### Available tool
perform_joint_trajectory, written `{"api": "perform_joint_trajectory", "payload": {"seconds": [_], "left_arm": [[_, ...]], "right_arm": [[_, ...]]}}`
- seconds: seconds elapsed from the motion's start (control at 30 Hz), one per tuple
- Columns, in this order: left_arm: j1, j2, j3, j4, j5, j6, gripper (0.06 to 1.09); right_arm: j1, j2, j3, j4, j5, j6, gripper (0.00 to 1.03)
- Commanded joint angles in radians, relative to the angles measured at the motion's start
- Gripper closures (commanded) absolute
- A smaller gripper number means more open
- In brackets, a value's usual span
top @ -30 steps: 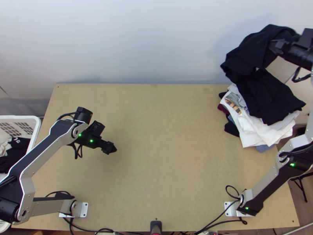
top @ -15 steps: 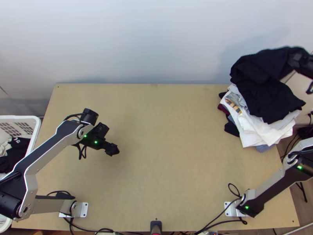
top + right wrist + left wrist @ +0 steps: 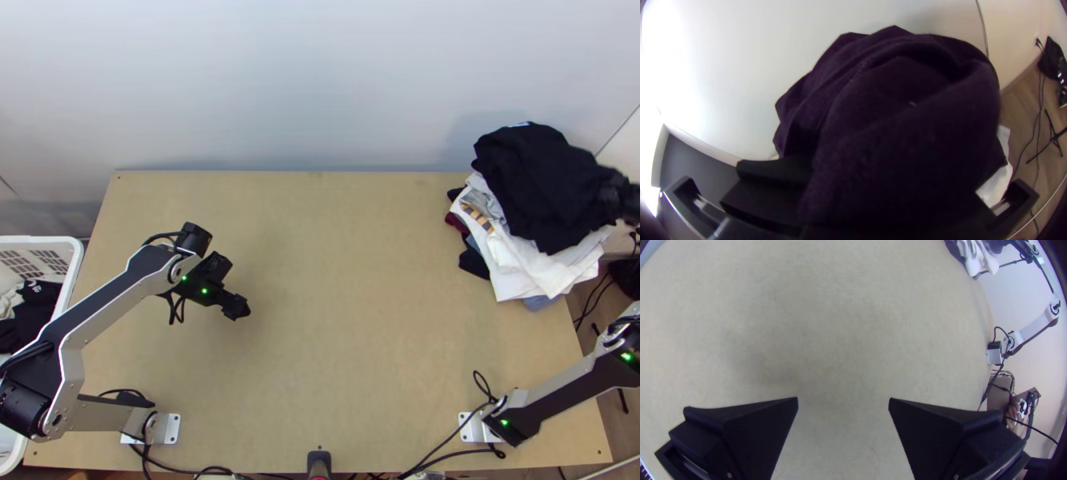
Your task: Fold the t-shirt
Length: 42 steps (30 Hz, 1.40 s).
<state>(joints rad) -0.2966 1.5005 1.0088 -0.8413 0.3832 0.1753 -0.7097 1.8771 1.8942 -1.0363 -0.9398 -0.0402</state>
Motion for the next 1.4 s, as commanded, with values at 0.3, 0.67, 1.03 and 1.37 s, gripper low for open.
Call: {"api": "perform_joint_trajectory", "payload": {"seconds": [0.3, 0.67, 1.03, 1.37], "left_arm": [[-0.030, 0.010, -0.007, 0.016, 0.000, 0.000, 0.10], [-0.019, -0.003, -0.022, 0.024, -0.001, -0.002, 0.10], [-0.026, -0.006, -0.032, 0.036, -0.001, -0.005, 0.10], [-0.027, -0.023, -0.067, 0.038, -0.007, -0.003, 0.10]], "right_arm": [[-0.116, 0.002, -0.213, -0.232, -0.004, -0.271, 0.38], [-0.108, -0.016, -0.030, -0.263, 0.004, -0.271, 0.04], [-0.171, -0.064, 0.011, -0.324, 0.004, -0.256, 0.04], [-0.201, -0.128, 0.101, -0.358, 0.004, -0.277, 0.04]]}}
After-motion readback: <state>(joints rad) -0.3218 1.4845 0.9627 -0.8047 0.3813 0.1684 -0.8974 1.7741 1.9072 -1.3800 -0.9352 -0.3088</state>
